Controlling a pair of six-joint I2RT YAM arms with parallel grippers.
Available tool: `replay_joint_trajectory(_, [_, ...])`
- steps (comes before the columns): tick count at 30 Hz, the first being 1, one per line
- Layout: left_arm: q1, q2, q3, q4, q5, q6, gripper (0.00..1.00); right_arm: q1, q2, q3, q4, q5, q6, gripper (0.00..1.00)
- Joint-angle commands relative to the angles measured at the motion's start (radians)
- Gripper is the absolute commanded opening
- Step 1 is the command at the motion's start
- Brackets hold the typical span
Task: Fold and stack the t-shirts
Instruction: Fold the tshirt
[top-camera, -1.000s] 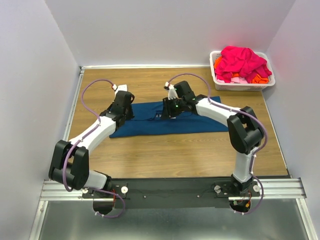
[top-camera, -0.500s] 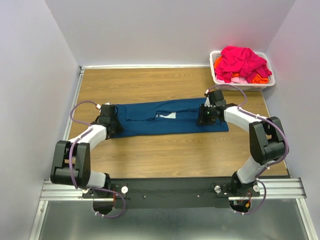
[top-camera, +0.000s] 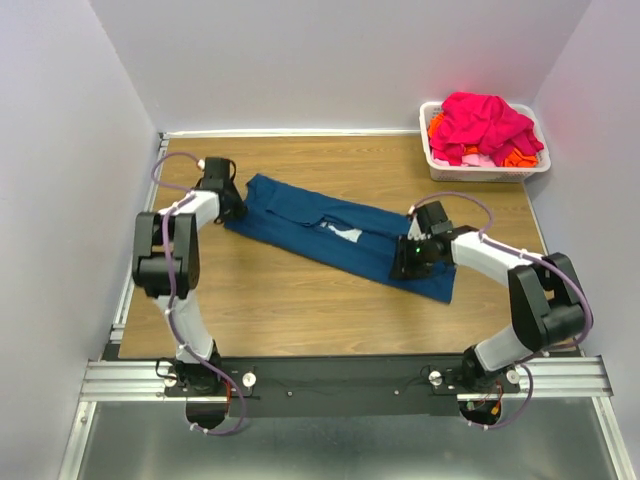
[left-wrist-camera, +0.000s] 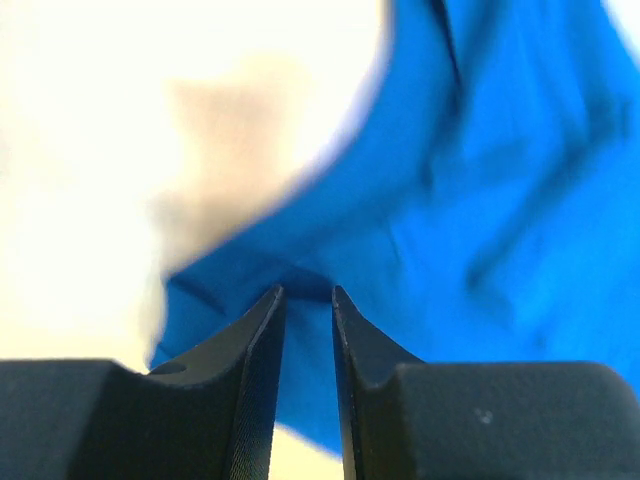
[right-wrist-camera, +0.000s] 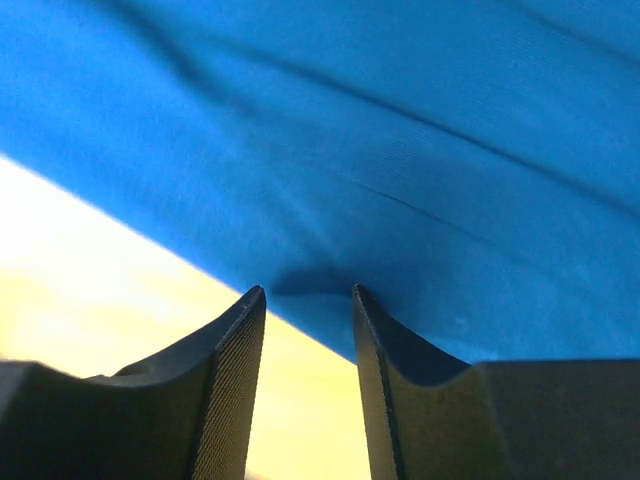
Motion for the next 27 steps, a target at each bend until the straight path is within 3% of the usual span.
replay_joint_trajectory(1, [0.014, 0.165, 0.268, -0.113, -0.068, 0.081, 0.34, 0.133, -0.036, -0.065, -0.228, -0.062, 0.04, 0.49])
replay_joint_trajectory(5, [0.009, 0.237, 0.436, -0.127, -0.052, 0.083, 0.36, 0.248, -0.067, -0.027, -0.262, -0.092, 0.077, 0.5])
replay_joint_trajectory(8, [0.008, 0.138, 0.438, -0.104, -0.071, 0.093, 0.37, 0.248, -0.107, 0.097, -0.266, -0.103, 0.062, 0.53])
replay_joint_trajectory(12, [0.009, -0.097, 0.315, -0.052, -0.114, 0.121, 0.37, 0.248, -0.018, 0.346, -0.262, -0.198, -0.048, 0.54])
replay_joint_trajectory(16, [0.008, -0.417, 0.049, 0.053, -0.11, 0.129, 0.4, 0.25, 0.194, 0.618, -0.227, -0.382, -0.124, 0.54])
replay_joint_trajectory(20, [0.008, -0.692, -0.146, 0.062, -0.036, 0.133, 0.69, 0.269, 0.427, 0.888, -0.179, -0.456, -0.133, 0.54])
replay_joint_trajectory(27, [0.008, -0.977, -0.392, 0.066, 0.099, 0.124, 0.7, 0.338, 0.833, 1.324, -0.165, -0.648, -0.106, 0.54])
